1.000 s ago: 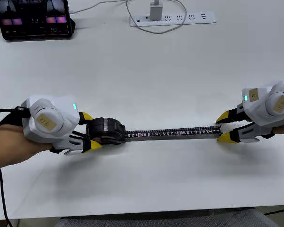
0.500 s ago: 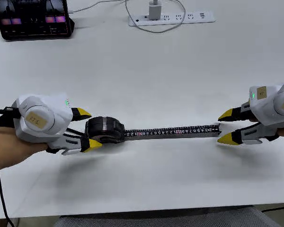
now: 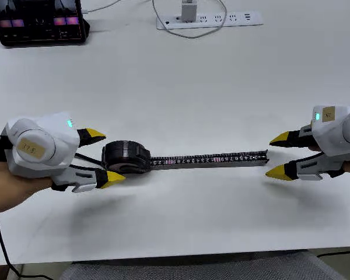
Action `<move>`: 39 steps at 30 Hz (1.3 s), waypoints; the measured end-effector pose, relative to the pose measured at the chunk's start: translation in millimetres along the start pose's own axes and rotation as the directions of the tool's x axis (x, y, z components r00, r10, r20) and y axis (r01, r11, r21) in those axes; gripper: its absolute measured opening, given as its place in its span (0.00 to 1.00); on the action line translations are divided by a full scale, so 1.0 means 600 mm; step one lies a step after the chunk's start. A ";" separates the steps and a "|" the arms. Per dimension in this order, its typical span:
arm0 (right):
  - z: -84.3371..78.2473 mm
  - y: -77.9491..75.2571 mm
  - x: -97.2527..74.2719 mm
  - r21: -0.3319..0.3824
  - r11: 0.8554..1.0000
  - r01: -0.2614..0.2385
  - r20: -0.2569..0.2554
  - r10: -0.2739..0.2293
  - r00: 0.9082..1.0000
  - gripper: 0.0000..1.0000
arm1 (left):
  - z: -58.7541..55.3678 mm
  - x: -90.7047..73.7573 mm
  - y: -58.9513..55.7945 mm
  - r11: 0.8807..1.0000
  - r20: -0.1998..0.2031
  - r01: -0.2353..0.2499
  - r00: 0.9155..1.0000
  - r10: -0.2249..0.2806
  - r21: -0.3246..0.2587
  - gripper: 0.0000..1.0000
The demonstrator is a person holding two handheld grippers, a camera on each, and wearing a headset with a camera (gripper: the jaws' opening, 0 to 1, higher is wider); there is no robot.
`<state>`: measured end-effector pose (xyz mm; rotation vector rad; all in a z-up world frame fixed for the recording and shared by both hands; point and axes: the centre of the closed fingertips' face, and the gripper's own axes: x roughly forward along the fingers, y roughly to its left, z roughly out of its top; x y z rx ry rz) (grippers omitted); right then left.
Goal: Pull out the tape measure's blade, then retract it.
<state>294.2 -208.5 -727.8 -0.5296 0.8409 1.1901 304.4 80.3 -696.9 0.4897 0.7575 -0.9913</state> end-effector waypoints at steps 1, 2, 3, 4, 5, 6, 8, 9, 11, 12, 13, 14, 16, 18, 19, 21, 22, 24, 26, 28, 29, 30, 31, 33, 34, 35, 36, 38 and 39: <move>0.000 0.001 -0.002 0.006 1.000 0.006 0.003 -0.006 1.000 0.39 | 0.001 -0.003 -0.001 1.000 0.006 -0.006 1.000 0.006 -0.004 0.54; -0.001 0.001 -0.004 0.008 1.000 0.013 0.003 -0.013 1.000 0.40 | 0.001 -0.004 0.000 1.000 0.010 -0.009 1.000 0.009 -0.006 0.55; -0.001 0.001 -0.005 0.011 1.000 0.018 0.005 -0.018 1.000 0.41 | 0.001 -0.005 0.000 1.000 0.013 -0.013 1.000 0.013 -0.006 0.56; 0.000 0.002 -0.007 0.022 1.000 0.022 0.011 -0.022 1.000 0.42 | 0.002 -0.007 0.001 1.000 0.018 -0.023 1.000 0.023 -0.008 0.56; 0.000 0.003 -0.009 0.026 0.999 0.024 0.013 -0.024 1.000 0.42 | 0.002 -0.009 0.003 0.999 0.021 -0.032 0.999 0.032 -0.011 0.56; 0.000 0.003 -0.011 0.026 0.999 0.030 0.014 -0.030 0.999 0.43 | 0.002 -0.012 0.004 0.999 0.025 -0.038 0.999 0.039 -0.013 0.57; 0.000 0.003 -0.012 0.033 0.999 0.035 0.017 -0.036 0.999 0.45 | 0.002 -0.016 0.005 0.998 0.036 -0.051 0.998 0.052 -0.028 0.58; -0.001 0.001 -0.014 0.034 0.998 0.044 0.016 -0.045 0.999 0.46 | 0.002 -0.019 0.005 0.998 0.044 -0.057 0.997 0.059 -0.035 0.58; 0.001 0.002 -0.017 0.049 0.998 0.044 0.024 -0.046 0.999 0.46 | 0.005 -0.024 0.008 0.995 0.057 -0.085 0.995 0.087 -0.047 0.60; 0.003 0.001 -0.019 0.059 0.997 0.048 0.030 -0.050 0.998 0.48 | 0.007 -0.026 0.006 0.995 0.068 -0.085 0.994 0.089 -0.060 0.61; 0.005 0.002 -0.021 0.068 0.997 0.048 0.036 -0.051 0.998 0.48 | 0.010 -0.028 0.002 0.994 0.080 -0.075 0.993 0.081 -0.078 0.62; 0.007 0.002 -0.023 0.069 0.996 0.054 0.039 -0.056 0.998 0.49 | 0.008 -0.029 0.002 0.994 0.072 -0.081 0.994 0.087 -0.079 0.62; 0.007 0.003 -0.026 0.075 0.995 0.066 0.042 -0.069 0.997 0.50 | 0.002 -0.031 0.000 0.992 0.068 -0.095 0.993 0.100 -0.078 0.64; 0.008 0.005 -0.027 0.085 0.994 0.072 0.049 -0.076 0.996 0.51 | 0.001 -0.033 -0.001 0.990 0.077 -0.101 0.991 0.108 -0.097 0.64; 0.008 0.006 -0.027 0.088 0.993 0.079 0.049 -0.083 0.995 0.52 | -0.001 -0.034 -0.002 0.989 0.079 -0.105 0.990 0.114 -0.105 0.64; 0.011 0.010 -0.030 0.093 0.991 0.096 0.056 -0.101 0.993 0.54 | -0.004 -0.037 -0.006 0.987 0.091 -0.108 0.989 0.119 -0.115 0.65; 0.013 0.012 -0.031 0.102 0.990 0.100 0.060 -0.106 0.993 0.55 | -0.005 -0.038 -0.008 0.987 0.094 -0.109 0.988 0.120 -0.117 0.65; 0.015 0.011 -0.035 0.116 0.986 0.119 0.074 -0.128 0.989 0.56 | -0.010 -0.041 -0.012 0.986 0.105 -0.116 0.986 0.128 -0.120 0.66; 0.015 0.015 -0.037 0.118 0.984 0.133 0.075 -0.142 0.987 0.56 | -0.013 -0.044 -0.014 0.983 0.119 -0.117 0.984 0.135 -0.143 0.66; 0.015 0.018 -0.038 0.117 0.983 0.142 0.074 -0.151 0.986 0.58 | -0.016 -0.048 -0.013 0.978 0.130 -0.131 0.980 0.153 -0.159 0.67; 0.015 0.020 -0.039 0.120 0.982 0.146 0.075 -0.156 0.985 0.58 | -0.018 -0.051 -0.014 0.977 0.134 -0.135 0.978 0.158 -0.165 0.68; 0.016 0.020 -0.041 0.120 0.981 0.154 0.078 -0.164 0.983 0.59 | -0.019 -0.052 -0.015 0.975 0.136 -0.138 0.977 0.162 -0.172 0.69; 0.017 0.021 -0.042 0.126 0.979 0.160 0.081 -0.171 0.982 0.60 | -0.020 -0.054 -0.016 0.974 0.137 -0.145 0.976 0.170 -0.176 0.70; 0.018 0.022 -0.045 0.132 0.977 0.169 0.085 -0.181 0.980 0.61 | -0.019 -0.059 -0.018 0.971 0.143 -0.153 0.973 0.181 -0.182 0.70; 0.019 0.023 -0.046 0.134 0.975 0.175 0.087 -0.187 0.978 0.62 | -0.019 -0.061 -0.018 0.970 0.147 -0.157 0.972 0.185 -0.183 0.70; 0.022 0.022 -0.048 0.139 0.974 0.182 0.093 -0.195 0.976 0.63 | -0.018 -0.063 -0.019 0.970 0.149 -0.159 0.971 0.188 -0.186 0.70; 0.024 0.025 -0.049 0.146 0.972 0.183 0.099 -0.198 0.975 0.63 | -0.018 -0.065 -0.019 0.968 0.154 -0.163 0.969 0.194 -0.190 0.71; 0.025 0.026 -0.049 0.148 0.971 0.189 0.104 -0.205 0.973 0.64 | -0.017 -0.069 -0.019 0.965 0.159 -0.173 0.966 0.206 -0.195 0.71; 0.026 0.028 -0.049 0.149 0.970 0.194 0.106 -0.211 0.972 0.65 | -0.018 -0.072 -0.018 0.963 0.161 -0.184 0.963 0.217 -0.197 0.72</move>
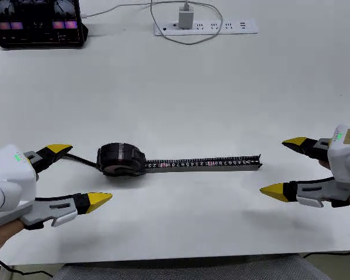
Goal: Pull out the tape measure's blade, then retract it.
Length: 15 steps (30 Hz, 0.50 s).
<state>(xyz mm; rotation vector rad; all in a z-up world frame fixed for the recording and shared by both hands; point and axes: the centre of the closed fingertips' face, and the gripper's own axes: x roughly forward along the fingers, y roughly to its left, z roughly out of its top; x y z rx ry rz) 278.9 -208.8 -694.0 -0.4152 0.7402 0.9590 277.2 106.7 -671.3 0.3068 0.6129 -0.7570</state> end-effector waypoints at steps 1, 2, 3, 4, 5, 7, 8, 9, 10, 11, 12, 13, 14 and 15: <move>0.001 0.001 0.000 0.002 1.000 0.002 0.004 -0.002 1.000 0.66 | 0.000 -0.002 0.000 1.000 0.005 -0.004 1.000 0.005 -0.004 0.72; 0.001 0.004 -0.001 0.004 1.000 0.004 0.006 -0.004 1.000 0.67 | 0.002 -0.005 0.000 1.000 0.015 -0.007 1.000 0.008 -0.018 0.72; 0.002 0.005 -0.001 0.000 1.000 0.010 0.008 -0.010 1.000 0.67 | 0.002 -0.007 0.000 1.000 0.019 -0.014 1.000 0.014 -0.023 0.73; 0.003 0.006 -0.002 -0.001 1.000 0.016 0.013 -0.016 1.000 0.68 | 0.001 -0.009 -0.001 1.000 0.018 -0.019 1.000 0.019 -0.022 0.74; 0.003 0.007 -0.003 0.004 1.000 0.018 0.016 -0.018 1.000 0.69 | -0.001 -0.011 -0.003 1.000 0.019 -0.021 1.000 0.022 -0.022 0.74; 0.005 0.009 -0.005 0.004 0.999 0.033 0.025 -0.033 0.999 0.70 | -0.003 -0.014 -0.004 0.999 0.024 -0.032 0.999 0.033 -0.029 0.75; 0.005 0.011 -0.006 0.006 0.999 0.034 0.028 -0.034 0.999 0.71 | -0.005 -0.015 -0.004 0.999 0.025 -0.032 0.999 0.033 -0.035 0.75; 0.005 0.013 -0.008 0.009 0.999 0.036 0.032 -0.036 0.999 0.71 | -0.006 -0.015 -0.006 0.999 0.025 -0.034 0.999 0.035 -0.040 0.76; 0.006 0.016 -0.009 0.010 0.999 0.041 0.041 -0.041 0.998 0.72 | -0.007 -0.016 -0.009 0.998 0.026 -0.038 0.999 0.039 -0.042 0.76; 0.005 0.020 -0.010 0.013 0.999 0.038 0.045 -0.039 0.998 0.72 | -0.009 -0.016 -0.012 0.999 0.024 -0.039 0.999 0.040 -0.036 0.76; 0.004 0.023 -0.010 0.017 0.999 0.039 0.048 -0.039 0.998 0.73 | -0.011 -0.017 -0.016 0.999 0.021 -0.040 0.999 0.040 -0.029 0.77; 0.002 0.025 -0.011 0.017 0.999 0.041 0.046 -0.042 0.998 0.74 | -0.011 -0.017 -0.018 0.999 0.022 -0.037 0.999 0.038 -0.033 0.77; 0.000 0.026 -0.012 0.020 0.999 0.041 0.046 -0.042 0.998 0.74 | -0.012 -0.017 -0.021 0.999 0.025 -0.035 0.999 0.036 -0.039 0.78; -0.001 0.028 -0.013 0.029 0.999 0.042 0.049 -0.044 0.998 0.75 | -0.014 -0.018 -0.023 0.999 0.026 -0.032 0.999 0.033 -0.044 0.78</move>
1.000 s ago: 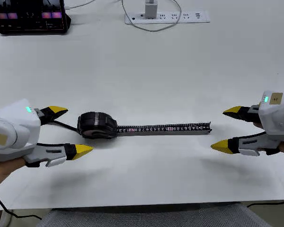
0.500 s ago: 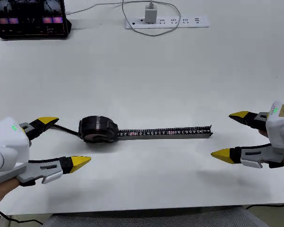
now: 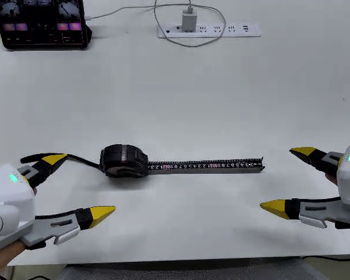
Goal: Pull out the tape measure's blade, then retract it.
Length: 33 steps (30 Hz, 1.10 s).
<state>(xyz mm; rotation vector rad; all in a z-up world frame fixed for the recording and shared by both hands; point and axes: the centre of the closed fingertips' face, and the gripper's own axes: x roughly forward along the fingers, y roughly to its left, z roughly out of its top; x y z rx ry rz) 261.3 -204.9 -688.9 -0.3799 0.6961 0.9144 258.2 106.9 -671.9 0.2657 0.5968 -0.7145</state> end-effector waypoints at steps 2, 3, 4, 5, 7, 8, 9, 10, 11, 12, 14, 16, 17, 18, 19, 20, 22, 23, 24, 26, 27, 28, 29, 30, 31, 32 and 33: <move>-0.001 0.004 -0.002 0.006 1.000 0.002 0.008 -0.002 1.000 0.78 | -0.004 -0.002 -0.001 1.000 -0.002 -0.006 1.000 0.006 -0.002 0.78; -0.002 0.006 -0.002 0.008 1.000 0.004 0.009 -0.004 1.000 0.80 | -0.003 -0.004 -0.001 1.000 0.003 -0.007 1.000 0.007 -0.007 0.79; -0.003 0.008 -0.003 0.008 1.000 0.005 0.010 -0.005 1.000 0.81 | -0.004 -0.005 -0.001 1.000 0.006 -0.008 1.000 0.008 -0.018 0.80; -0.002 0.011 -0.003 0.005 1.000 0.007 0.018 -0.008 1.000 0.83 | -0.006 -0.007 -0.002 1.000 0.005 -0.009 1.000 0.009 -0.026 0.81; 0.000 0.016 -0.006 0.009 1.000 0.011 0.034 -0.011 0.999 0.85 | -0.013 -0.009 -0.005 0.999 0.002 -0.012 1.000 0.012 -0.029 0.82; 0.001 0.018 -0.007 0.011 1.000 0.013 0.041 -0.013 0.999 0.84 | -0.015 -0.010 -0.006 0.999 -0.001 -0.013 1.000 0.013 -0.031 0.82; 0.003 0.021 -0.008 0.017 1.000 0.009 0.053 -0.010 0.999 0.86 | -0.018 -0.011 -0.007 0.999 -0.002 -0.010 1.000 0.010 -0.037 0.83; 0.002 0.025 -0.008 0.021 1.000 0.009 0.047 -0.010 0.999 0.87 | -0.019 -0.014 -0.008 0.999 0.001 -0.012 1.000 0.012 -0.049 0.84; 0.000 0.027 -0.008 0.021 1.000 0.009 0.044 -0.010 0.999 0.87 | -0.019 -0.016 -0.010 0.998 0.010 -0.009 1.000 0.010 -0.065 0.85; 0.000 0.030 -0.008 0.019 1.000 0.007 0.042 -0.008 0.999 0.88 | -0.020 -0.018 -0.012 0.997 0.011 -0.004 1.000 0.005 -0.076 0.86; -0.002 0.034 -0.008 0.024 1.000 0.005 0.040 -0.006 0.999 0.89 | -0.024 -0.020 -0.014 0.997 0.013 -0.007 1.000 0.008 -0.080 0.87; -0.002 0.037 -0.009 0.030 1.000 0.005 0.041 -0.006 0.999 0.91 | -0.029 -0.022 -0.015 0.996 0.010 -0.009 1.000 0.010 -0.087 0.89; -0.004 0.039 -0.009 0.034 0.999 0.006 0.039 -0.007 0.999 0.91 | -0.031 -0.024 -0.015 0.995 0.010 -0.016 1.000 0.017 -0.095 0.90; -0.006 0.040 -0.009 0.035 0.999 0.006 0.037 -0.007 0.999 0.92 | -0.033 -0.025 -0.015 0.995 0.012 -0.017 1.000 0.019 -0.100 0.91; -0.006 0.043 -0.008 0.041 0.999 0.001 0.038 -0.003 0.999 0.93 | -0.034 -0.026 -0.017 0.994 0.013 -0.015 1.000 0.017 -0.108 0.92; -0.007 0.046 -0.008 0.046 0.999 -0.003 0.038 0.001 0.999 0.94 | -0.037 -0.027 -0.020 0.994 0.010 -0.018 1.000 0.019 -0.112 0.92; -0.011 0.048 -0.007 0.046 0.999 0.003 0.038 -0.005 0.999 0.96 | -0.043 -0.029 -0.024 0.993 0.006 -0.020 1.000 0.020 -0.119 0.94; -0.012 0.048 -0.007 0.049 0.999 0.002 0.038 -0.004 0.999 0.97 | -0.044 -0.029 -0.025 0.992 0.008 -0.021 1.000 0.022 -0.126 0.94; -0.014 0.048 -0.006 0.057 0.998 0.003 0.043 -0.005 0.999 0.97 | -0.044 -0.030 -0.023 0.991 0.011 -0.029 0.999 0.030 -0.133 0.95; -0.019 0.046 -0.005 0.059 0.998 0.011 0.041 -0.013 0.999 0.99 | -0.045 -0.032 -0.024 0.989 0.013 -0.029 0.999 0.031 -0.142 0.96; -0.023 0.046 -0.005 0.063 0.998 0.012 0.042 -0.014 0.999 0.99 | -0.046 -0.033 -0.023 0.989 0.012 -0.036 0.999 0.038 -0.144 0.96; -0.025 0.045 -0.005 0.067 0.998 0.015 0.042 -0.018 0.999 0.99 | -0.046 -0.033 -0.022 0.988 0.016 -0.041 0.999 0.043 -0.148 0.97; -0.027 0.043 -0.006 0.066 0.998 0.020 0.044 -0.022 0.999 0.99 | -0.046 -0.034 -0.021 0.987 0.018 -0.043 0.999 0.046 -0.157 0.97; -0.028 0.042 -0.006 0.067 0.998 0.022 0.044 -0.025 0.999 0.99 | -0.046 -0.035 -0.021 0.986 0.021 -0.045 0.999 0.049 -0.161 0.98; -0.030 0.041 -0.006 0.070 0.997 0.025 0.046 -0.028 0.999 0.99 | -0.046 -0.035 -0.020 0.986 0.020 -0.049 0.998 0.053 -0.161 0.99; -0.032 0.041 -0.007 0.075 0.997 0.024 0.043 -0.027 0.999 0.99 | -0.046 -0.036 -0.019 0.986 0.021 -0.051 0.998 0.055 -0.161 0.99; -0.034 0.041 -0.007 0.074 0.997 0.024 0.043 -0.028 0.999 0.99 | -0.046 -0.036 -0.019 0.985 0.022 -0.050 0.998 0.055 -0.165 0.99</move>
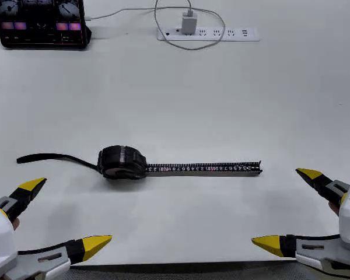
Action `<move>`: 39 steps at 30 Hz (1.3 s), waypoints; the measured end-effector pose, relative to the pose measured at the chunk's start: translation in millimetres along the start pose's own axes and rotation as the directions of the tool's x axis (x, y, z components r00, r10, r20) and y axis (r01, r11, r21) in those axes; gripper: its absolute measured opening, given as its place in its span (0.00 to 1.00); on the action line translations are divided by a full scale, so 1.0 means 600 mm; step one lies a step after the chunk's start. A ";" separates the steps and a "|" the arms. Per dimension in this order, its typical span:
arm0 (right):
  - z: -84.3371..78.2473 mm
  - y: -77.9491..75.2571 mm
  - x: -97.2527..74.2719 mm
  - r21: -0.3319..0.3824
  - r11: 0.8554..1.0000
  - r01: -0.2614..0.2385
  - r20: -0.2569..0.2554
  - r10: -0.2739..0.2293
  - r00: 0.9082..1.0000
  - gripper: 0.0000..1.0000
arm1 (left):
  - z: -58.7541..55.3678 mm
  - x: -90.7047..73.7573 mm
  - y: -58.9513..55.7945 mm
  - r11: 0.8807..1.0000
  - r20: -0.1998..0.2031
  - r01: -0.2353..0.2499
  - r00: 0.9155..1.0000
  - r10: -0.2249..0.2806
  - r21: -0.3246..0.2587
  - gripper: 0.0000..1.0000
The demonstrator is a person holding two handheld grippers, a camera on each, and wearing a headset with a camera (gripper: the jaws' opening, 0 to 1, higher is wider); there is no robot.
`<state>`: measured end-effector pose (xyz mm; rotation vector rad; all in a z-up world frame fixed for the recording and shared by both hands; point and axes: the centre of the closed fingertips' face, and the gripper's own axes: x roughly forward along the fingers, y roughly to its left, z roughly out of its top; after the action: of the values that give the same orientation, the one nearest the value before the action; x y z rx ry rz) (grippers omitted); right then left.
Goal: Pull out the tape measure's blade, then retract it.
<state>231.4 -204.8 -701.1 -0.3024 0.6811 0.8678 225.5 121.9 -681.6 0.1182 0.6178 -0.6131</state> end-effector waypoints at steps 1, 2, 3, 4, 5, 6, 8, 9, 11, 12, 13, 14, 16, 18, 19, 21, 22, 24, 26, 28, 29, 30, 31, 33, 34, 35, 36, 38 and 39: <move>-0.001 0.000 0.000 0.000 1.000 0.001 0.000 -0.001 1.000 0.99 | 0.000 0.000 0.000 1.000 0.000 -0.001 1.000 0.001 0.000 0.99; -0.004 0.000 0.000 0.001 1.000 0.001 -0.003 -0.001 1.000 0.99 | -0.001 -0.001 0.000 1.000 0.000 -0.001 1.000 0.001 0.000 0.99; -0.006 0.000 0.000 0.001 1.000 0.002 -0.004 -0.002 1.000 0.99 | -0.002 -0.001 0.000 1.000 -0.001 -0.001 1.000 0.001 -0.002 0.99; -0.008 0.000 -0.001 0.003 1.000 0.003 -0.004 -0.003 1.000 0.99 | -0.001 -0.001 0.001 1.000 0.002 -0.006 1.000 0.006 -0.006 0.99; -0.009 0.001 -0.001 0.004 1.000 0.004 -0.004 -0.004 1.000 0.99 | -0.001 -0.002 0.001 1.000 0.003 -0.005 1.000 0.005 -0.012 0.99; -0.012 0.001 -0.002 0.009 1.000 0.004 -0.004 -0.004 1.000 0.99 | -0.001 -0.002 0.000 1.000 0.007 -0.002 1.000 0.002 -0.025 0.99; -0.017 0.002 -0.003 0.016 1.000 0.003 -0.006 -0.003 1.000 0.99 | -0.002 -0.002 0.001 1.000 0.006 -0.005 1.000 0.005 -0.022 0.99; -0.021 0.003 -0.002 0.016 1.000 0.004 -0.011 -0.003 1.000 0.99 | -0.004 -0.002 -0.001 1.000 0.002 0.000 1.000 0.000 -0.024 0.99; -0.023 0.004 -0.003 0.018 1.000 0.005 -0.013 -0.004 1.000 0.99 | -0.005 -0.001 -0.001 1.000 -0.003 -0.001 1.000 0.001 -0.021 0.99; -0.024 0.004 -0.004 0.024 1.000 0.005 -0.012 -0.004 1.000 0.99 | -0.005 -0.001 -0.002 1.000 -0.002 0.001 1.000 -0.001 -0.024 0.99; -0.023 0.005 -0.005 0.026 1.000 0.005 -0.011 -0.005 1.000 0.99 | -0.004 -0.001 -0.001 1.000 -0.001 0.001 1.000 -0.001 -0.025 0.99; -0.022 0.005 -0.005 0.030 1.000 0.006 -0.007 -0.006 1.000 0.99 | -0.003 -0.001 -0.001 1.000 0.000 0.000 1.000 0.000 -0.022 0.98; -0.021 0.005 -0.006 0.033 0.999 0.007 -0.005 -0.006 1.000 0.99 | -0.002 -0.001 -0.001 1.000 -0.001 0.001 1.000 -0.001 -0.019 0.98; -0.020 0.005 -0.006 0.034 0.999 0.006 -0.002 -0.006 1.000 0.99 | -0.001 0.000 -0.003 1.000 0.000 0.002 1.000 -0.002 -0.018 0.98; -0.018 0.005 -0.006 0.034 0.999 0.007 0.000 -0.007 1.000 0.99 | -0.001 0.000 -0.003 1.000 0.000 0.002 1.000 -0.002 -0.015 0.98; -0.017 0.005 -0.006 0.035 0.999 0.007 0.001 -0.007 1.000 0.99 | -0.001 0.001 -0.004 1.000 0.002 0.004 1.000 -0.004 -0.019 0.98; -0.017 0.004 -0.006 0.033 0.999 0.008 0.000 -0.008 1.000 0.99 | -0.001 0.002 -0.005 1.000 0.001 0.005 1.000 -0.005 -0.020 0.98; -0.016 0.004 -0.005 0.035 0.999 0.007 0.001 -0.007 1.000 0.99 | -0.001 0.003 -0.007 1.000 -0.003 0.004 1.000 -0.004 -0.009 0.98; -0.016 0.005 -0.005 0.036 0.999 0.006 0.001 -0.006 1.000 0.99 | -0.001 0.004 -0.008 1.000 -0.005 0.009 1.000 -0.009 -0.009 0.98; -0.014 0.005 -0.005 0.037 0.999 0.007 0.003 -0.007 1.000 0.99 | -0.001 0.004 -0.008 1.000 -0.005 0.009 1.000 -0.009 -0.006 0.98; -0.014 0.006 -0.005 0.039 0.999 0.007 0.003 -0.007 1.000 0.99 | -0.001 0.005 -0.008 1.000 -0.005 0.009 1.000 -0.009 -0.009 0.98; -0.013 0.006 -0.005 0.040 0.999 0.007 0.005 -0.007 1.000 0.99 | -0.001 0.005 -0.008 1.000 -0.005 0.009 1.000 -0.009 -0.009 0.98; -0.013 0.007 -0.004 0.042 0.999 0.007 0.006 -0.007 1.000 0.99 | -0.001 0.005 -0.008 1.000 -0.006 0.009 1.000 -0.009 -0.008 0.97; -0.013 0.006 -0.003 0.046 0.999 0.008 0.009 -0.008 1.000 0.99 | -0.001 0.005 -0.007 1.000 -0.005 0.009 1.000 -0.009 -0.011 0.97; -0.011 0.007 -0.003 0.050 0.999 0.006 0.015 -0.007 1.000 0.99 | -0.001 0.005 -0.007 1.000 -0.005 0.008 1.000 -0.008 -0.010 0.97; -0.010 0.006 -0.002 0.049 0.999 0.007 0.015 -0.007 1.000 0.99 | -0.002 0.005 -0.006 1.000 -0.007 0.007 1.000 -0.007 -0.008 0.97; -0.009 0.006 -0.002 0.046 0.999 0.007 0.013 -0.007 1.000 0.99 | -0.001 0.005 -0.006 1.000 -0.006 0.007 1.000 -0.007 -0.008 0.97; -0.007 0.005 -0.002 0.045 0.999 0.006 0.015 -0.007 1.000 0.99 | 0.001 0.005 -0.005 1.000 -0.004 0.006 1.000 -0.006 -0.009 0.97; -0.005 0.005 -0.001 0.040 0.999 0.006 0.014 -0.007 1.000 0.99 | 0.002 0.006 -0.005 1.000 -0.004 0.005 1.000 -0.005 -0.007 0.97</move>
<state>227.7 -205.1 -702.7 -0.2623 0.6831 0.8485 226.8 117.5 -682.1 0.1118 0.6243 -0.6155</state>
